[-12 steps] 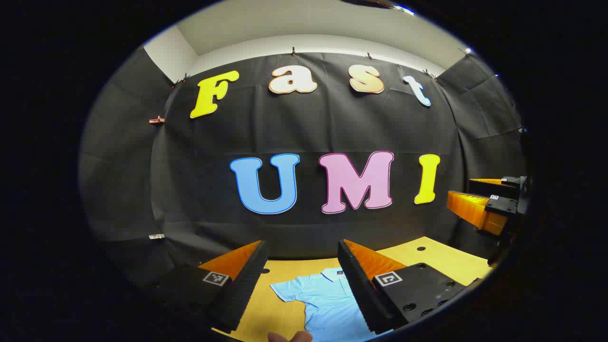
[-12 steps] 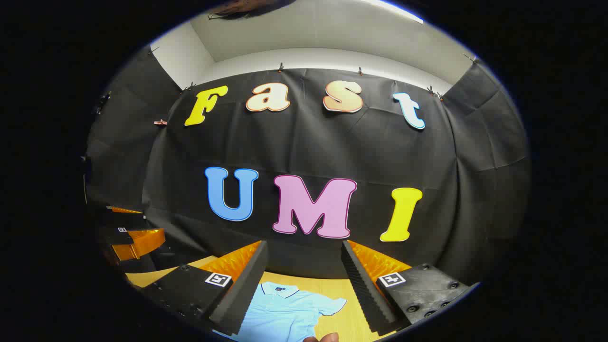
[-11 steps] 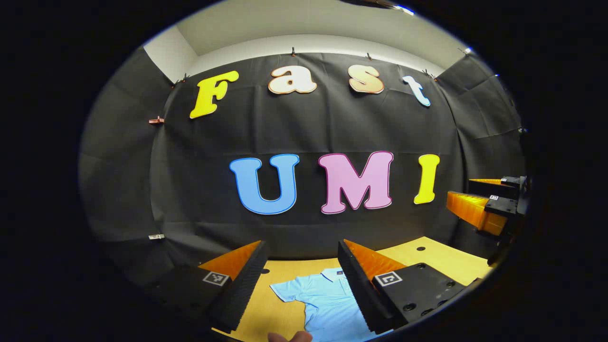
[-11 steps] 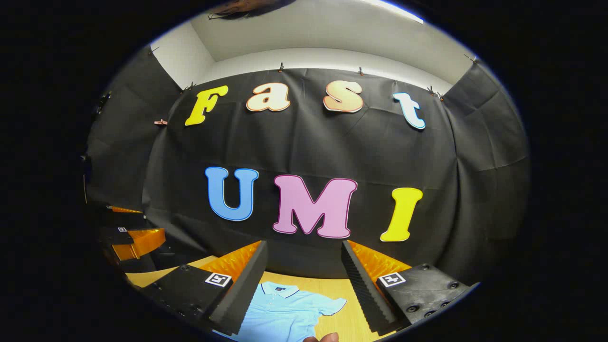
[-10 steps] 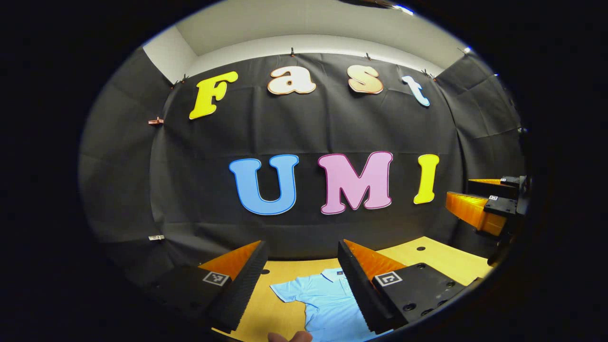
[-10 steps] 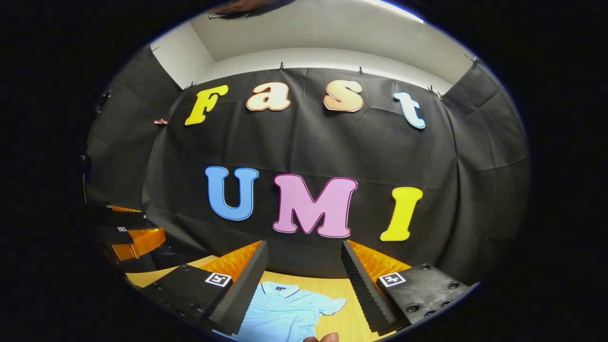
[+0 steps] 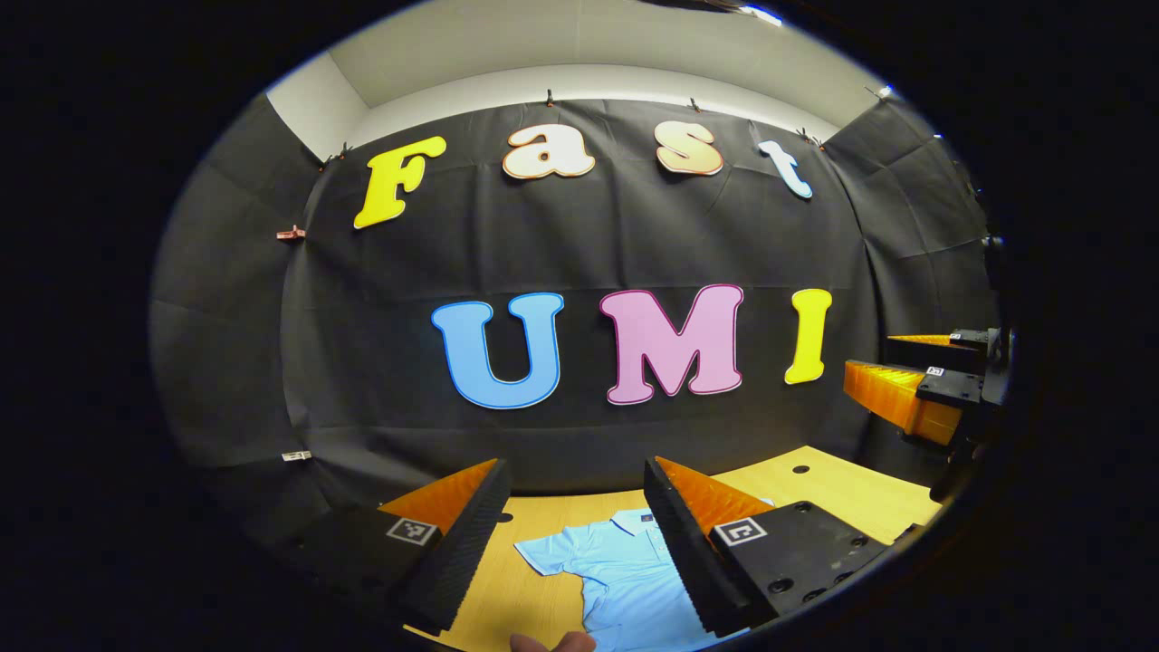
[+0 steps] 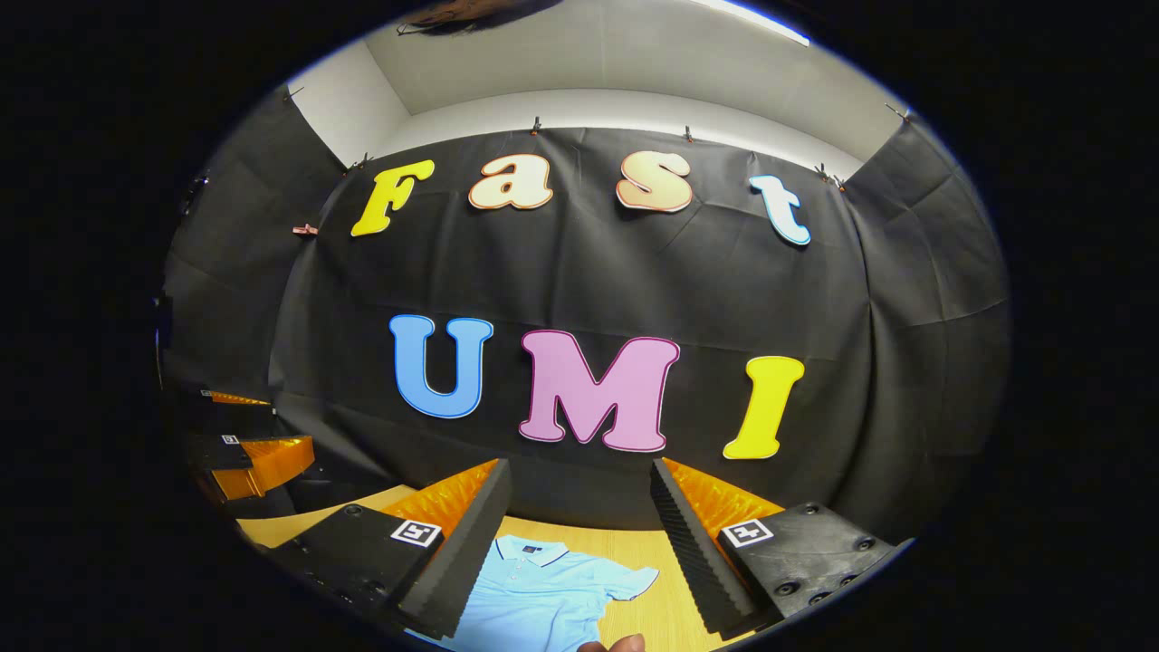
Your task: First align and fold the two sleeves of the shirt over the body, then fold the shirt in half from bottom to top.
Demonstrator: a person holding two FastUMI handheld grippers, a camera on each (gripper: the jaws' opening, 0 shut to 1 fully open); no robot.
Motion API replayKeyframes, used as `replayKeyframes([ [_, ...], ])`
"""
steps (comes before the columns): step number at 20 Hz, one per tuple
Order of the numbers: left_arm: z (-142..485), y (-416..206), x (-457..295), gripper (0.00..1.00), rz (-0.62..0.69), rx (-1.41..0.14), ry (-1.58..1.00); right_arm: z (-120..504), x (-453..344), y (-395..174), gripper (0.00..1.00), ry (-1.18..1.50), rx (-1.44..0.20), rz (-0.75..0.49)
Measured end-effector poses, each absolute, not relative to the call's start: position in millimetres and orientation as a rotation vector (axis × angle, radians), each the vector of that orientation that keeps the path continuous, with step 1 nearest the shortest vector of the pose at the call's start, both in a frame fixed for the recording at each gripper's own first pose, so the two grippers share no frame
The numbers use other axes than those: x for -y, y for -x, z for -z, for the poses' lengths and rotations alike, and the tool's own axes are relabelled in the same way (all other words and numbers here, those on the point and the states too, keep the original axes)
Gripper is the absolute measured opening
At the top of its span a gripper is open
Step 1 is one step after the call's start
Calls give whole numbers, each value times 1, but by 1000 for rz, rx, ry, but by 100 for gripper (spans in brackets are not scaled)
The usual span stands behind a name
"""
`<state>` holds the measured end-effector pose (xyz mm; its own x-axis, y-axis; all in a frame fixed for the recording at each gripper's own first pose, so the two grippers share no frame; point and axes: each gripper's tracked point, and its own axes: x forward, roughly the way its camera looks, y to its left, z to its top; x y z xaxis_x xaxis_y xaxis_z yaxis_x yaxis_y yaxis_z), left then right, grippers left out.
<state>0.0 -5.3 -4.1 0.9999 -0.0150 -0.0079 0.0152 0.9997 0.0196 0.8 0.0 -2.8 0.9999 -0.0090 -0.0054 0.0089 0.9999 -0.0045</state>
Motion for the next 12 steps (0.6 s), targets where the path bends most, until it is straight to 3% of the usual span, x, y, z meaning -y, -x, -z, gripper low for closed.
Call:
replayKeyframes([
  [6, 6, 3, 8, 95, 18, -14, -28, 6, 0, 0, 96, 4, -21, 5],
  [7, 9, 3, 10, 92, 18, -16, -28, 8, 0, -1, 96, 6, -26, 4],
  [12, 13, 2, 13, 95, 24, -24, -26, 35, 10, -21, 96, -21, -109, 17],
])
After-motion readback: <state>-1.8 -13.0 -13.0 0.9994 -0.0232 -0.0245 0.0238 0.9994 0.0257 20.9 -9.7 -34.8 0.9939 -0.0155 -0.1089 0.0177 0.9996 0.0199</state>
